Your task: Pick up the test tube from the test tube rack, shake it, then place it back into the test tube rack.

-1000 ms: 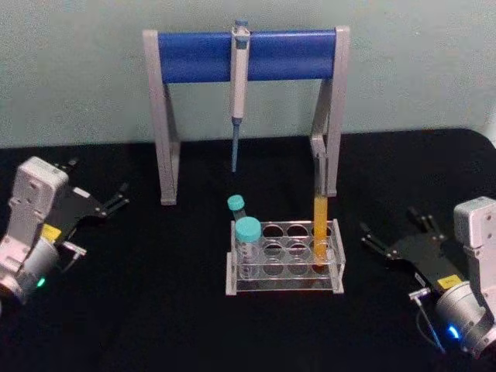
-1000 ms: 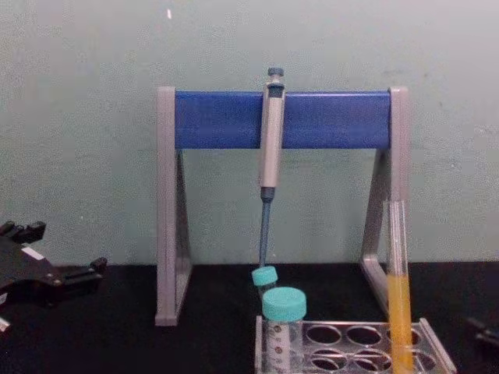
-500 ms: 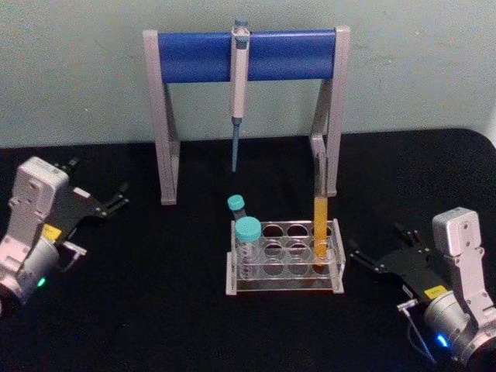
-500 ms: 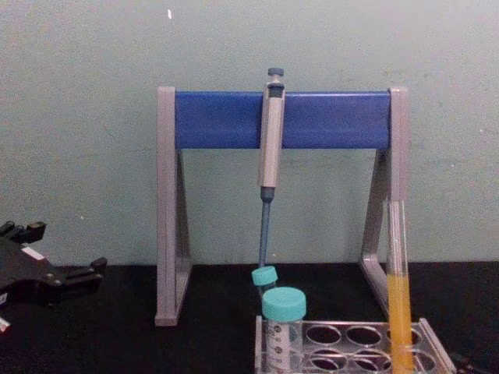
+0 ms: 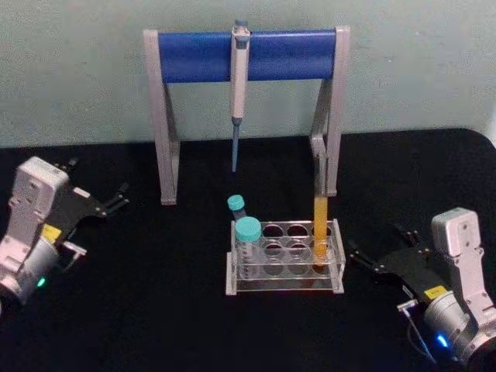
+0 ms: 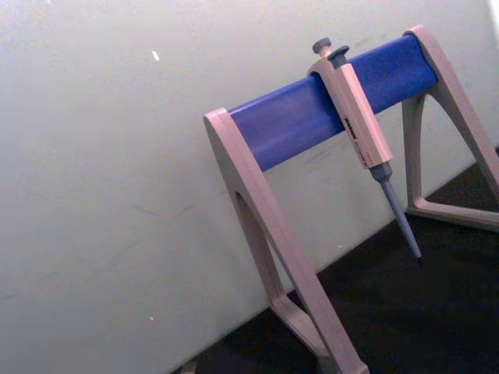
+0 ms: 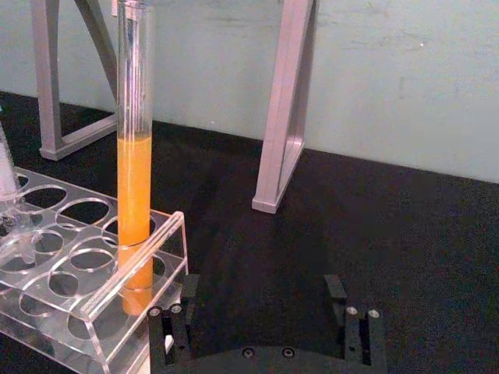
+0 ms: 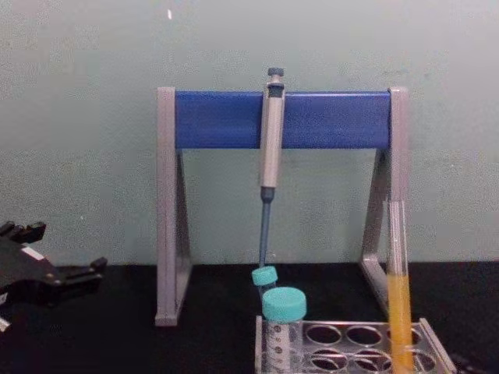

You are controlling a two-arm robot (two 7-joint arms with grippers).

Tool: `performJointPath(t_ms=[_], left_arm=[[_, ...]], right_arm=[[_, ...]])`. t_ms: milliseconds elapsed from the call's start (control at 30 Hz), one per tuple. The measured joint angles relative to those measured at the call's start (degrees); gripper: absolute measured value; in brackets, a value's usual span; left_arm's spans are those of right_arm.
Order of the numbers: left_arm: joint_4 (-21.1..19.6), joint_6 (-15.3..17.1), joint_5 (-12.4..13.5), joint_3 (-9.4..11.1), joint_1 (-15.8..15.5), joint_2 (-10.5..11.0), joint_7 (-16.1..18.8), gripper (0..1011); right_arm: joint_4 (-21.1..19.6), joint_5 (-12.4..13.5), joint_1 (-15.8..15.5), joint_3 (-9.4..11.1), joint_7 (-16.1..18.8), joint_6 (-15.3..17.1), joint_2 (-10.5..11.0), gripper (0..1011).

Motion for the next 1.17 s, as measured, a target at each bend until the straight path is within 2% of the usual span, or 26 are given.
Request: performJointPath(t_ms=[1167], left_arm=[[0.0,0.0,0.0,0.0,0.0,0.0,0.0,1001]], right_arm=[[-0.2,0.3,-0.1,-0.1,-0.1,0.0,0.1,1000]])
